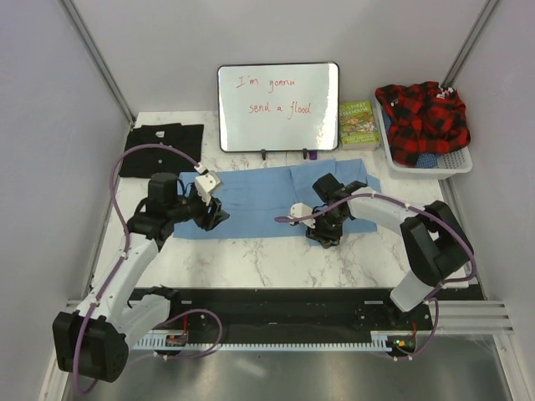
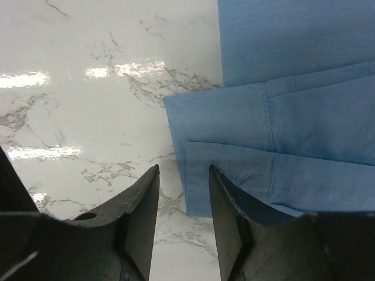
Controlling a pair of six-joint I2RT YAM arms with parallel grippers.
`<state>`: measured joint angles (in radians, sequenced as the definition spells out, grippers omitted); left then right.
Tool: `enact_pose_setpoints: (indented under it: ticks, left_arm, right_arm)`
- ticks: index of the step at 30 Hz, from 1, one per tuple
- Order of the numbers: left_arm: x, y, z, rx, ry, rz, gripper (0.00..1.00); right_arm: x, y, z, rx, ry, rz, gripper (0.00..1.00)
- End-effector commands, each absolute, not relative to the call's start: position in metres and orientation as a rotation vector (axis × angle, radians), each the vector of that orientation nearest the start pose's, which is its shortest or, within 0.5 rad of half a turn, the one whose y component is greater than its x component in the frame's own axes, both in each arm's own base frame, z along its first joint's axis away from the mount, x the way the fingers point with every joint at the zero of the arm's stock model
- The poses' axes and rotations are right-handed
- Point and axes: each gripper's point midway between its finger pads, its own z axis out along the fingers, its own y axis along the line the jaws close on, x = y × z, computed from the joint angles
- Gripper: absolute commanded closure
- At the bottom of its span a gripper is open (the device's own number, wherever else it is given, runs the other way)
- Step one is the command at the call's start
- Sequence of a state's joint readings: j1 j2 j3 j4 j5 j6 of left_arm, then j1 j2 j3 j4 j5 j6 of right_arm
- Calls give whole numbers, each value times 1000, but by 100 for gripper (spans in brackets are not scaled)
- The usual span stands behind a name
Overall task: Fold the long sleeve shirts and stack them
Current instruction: Fold the shirt
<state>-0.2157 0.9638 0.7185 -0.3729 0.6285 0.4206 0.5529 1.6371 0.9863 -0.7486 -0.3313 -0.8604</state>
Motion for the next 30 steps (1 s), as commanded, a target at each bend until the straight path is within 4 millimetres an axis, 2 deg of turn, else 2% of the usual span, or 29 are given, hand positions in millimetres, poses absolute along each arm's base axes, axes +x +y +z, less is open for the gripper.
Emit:
enact_pose_setpoints:
  ticks: [1,4,6,7,9,10,13,16,17,19,20,22,23,26,29,30]
  left_arm:
    - [259,-139,171,910,1901,-578,39]
    - [260,-137,173,911,1892,-567,39]
    - [261,-136,176,912,1885,-560,39]
    - [262,-136,177,912,1881,-555,39]
    - [264,-134,179,912,1878,-547,39]
    - [264,-133,178,915,1880,-543,39]
    - [266,-129,179,911,1878,-532,39]
    - [268,-125,176,890,1895,-533,40]
    - [269,-123,175,878,1905,-534,40]
    - [270,-120,176,865,1912,-537,40]
    - [270,-117,176,852,1922,-537,40]
    - [272,-113,175,834,1933,-529,40]
    - [274,-109,175,813,1945,-521,40]
    - [281,-97,169,760,1997,-463,40]
    - [289,-84,168,691,2038,-412,40]
    - [289,-83,169,681,2041,-418,40]
  right_arm:
    - [231,172,12,-1929,2165,379,53]
    - [230,169,2,-1941,2192,367,55]
    - [228,168,-4,-1952,2212,365,61]
    - [228,167,-6,-1952,2217,362,69]
    - [226,164,-10,-1954,2234,353,76]
    - [227,164,-9,-1948,2236,352,84]
    - [229,165,-3,-1928,2237,340,95]
    - [232,170,11,-1895,2239,359,100]
    - [238,177,24,-1868,2214,373,100]
    - [232,190,43,-1809,2229,474,100]
    - [241,201,64,-1765,2186,494,100]
    - [239,219,87,-1678,2185,616,100]
    - [246,230,103,-1632,2159,650,100]
    - [250,255,123,-1503,2189,795,100]
    - [257,276,130,-1379,2230,911,100]
    - [265,285,132,-1337,2211,932,100]
